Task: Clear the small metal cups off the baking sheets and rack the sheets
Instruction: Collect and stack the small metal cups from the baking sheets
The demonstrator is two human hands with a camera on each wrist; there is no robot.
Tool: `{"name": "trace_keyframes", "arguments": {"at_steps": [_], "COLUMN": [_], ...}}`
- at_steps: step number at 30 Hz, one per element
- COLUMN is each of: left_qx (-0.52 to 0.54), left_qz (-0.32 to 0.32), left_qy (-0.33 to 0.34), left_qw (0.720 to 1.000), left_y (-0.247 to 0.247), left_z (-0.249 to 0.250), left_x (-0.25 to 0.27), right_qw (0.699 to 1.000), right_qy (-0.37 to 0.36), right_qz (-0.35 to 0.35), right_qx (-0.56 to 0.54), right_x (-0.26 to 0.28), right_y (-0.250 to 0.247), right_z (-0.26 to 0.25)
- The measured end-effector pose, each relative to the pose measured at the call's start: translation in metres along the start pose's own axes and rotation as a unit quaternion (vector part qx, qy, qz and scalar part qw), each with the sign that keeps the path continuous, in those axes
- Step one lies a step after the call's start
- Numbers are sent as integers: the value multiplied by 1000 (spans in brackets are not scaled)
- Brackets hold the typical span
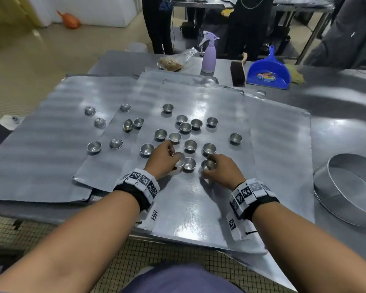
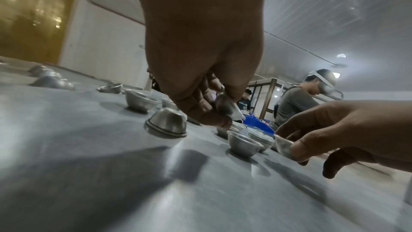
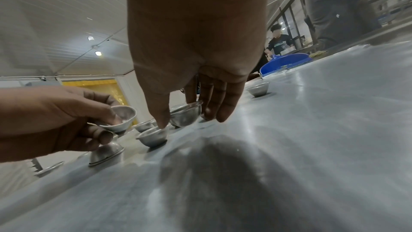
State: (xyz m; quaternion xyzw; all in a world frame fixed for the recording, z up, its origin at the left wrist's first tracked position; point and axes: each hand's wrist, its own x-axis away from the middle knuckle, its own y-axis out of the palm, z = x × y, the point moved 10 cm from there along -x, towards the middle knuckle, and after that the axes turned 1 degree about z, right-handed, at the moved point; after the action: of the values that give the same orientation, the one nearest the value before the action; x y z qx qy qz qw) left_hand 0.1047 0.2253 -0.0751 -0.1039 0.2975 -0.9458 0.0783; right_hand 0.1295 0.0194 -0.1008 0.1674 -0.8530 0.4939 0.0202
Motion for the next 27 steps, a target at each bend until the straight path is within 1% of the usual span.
{"name": "trace_keyframes", "arguments": {"at_steps": [3,7,9,10,11,12,13,14,15,16,18,19,21,23,27], "left_qx": [36,12,58,108,174,249,321,374,402,406,373,349,307,280,255], "left_qz": [7,24,25,18,5,-8,-17,-18,-16,-18,-10,8,60,94,109], "left_qy": [-31,-24,-43,-60,-79,-101,-123,-138,-142,-136,-117,-115,-132,-140,-138], "left_qw": [999,999,997,992,981,963,939,917,904,904,921,930,941,945,951], "left_y": [-5,-10,-9,-5,-1,4,8,9,8,7,0,-6,-21,-32,-42], "left_z": [-10,-18,-24,-26,-27,-27,-26,-25,-26,-25,-29,-34,-50,-59,-69], "left_x": [11,21,25,26,28,30,32,35,36,37,38,37,37,38,40], "right_qw": [1000,996,992,989,986,983,983,982,982,982,981,982,986,991,994], "right_qy": [-21,-63,-100,-120,-134,-144,-150,-156,-163,-169,-175,-171,-147,-124,-87], "right_qz": [10,21,21,19,16,15,14,14,15,13,-1,-10,-12,-6,-56], "right_qx": [-19,-55,-76,-90,-102,-110,-110,-104,-95,-87,-81,-82,-77,-43,39], "right_x": [1,4,8,9,11,11,11,10,10,9,8,7,0,-8,-18], "right_y": [-7,-14,-12,-11,-10,-7,-5,-2,0,3,9,10,9,9,28], "right_z": [-8,-32,-52,-63,-72,-81,-89,-95,-101,-104,-107,-106,-96,-82,-60]}}
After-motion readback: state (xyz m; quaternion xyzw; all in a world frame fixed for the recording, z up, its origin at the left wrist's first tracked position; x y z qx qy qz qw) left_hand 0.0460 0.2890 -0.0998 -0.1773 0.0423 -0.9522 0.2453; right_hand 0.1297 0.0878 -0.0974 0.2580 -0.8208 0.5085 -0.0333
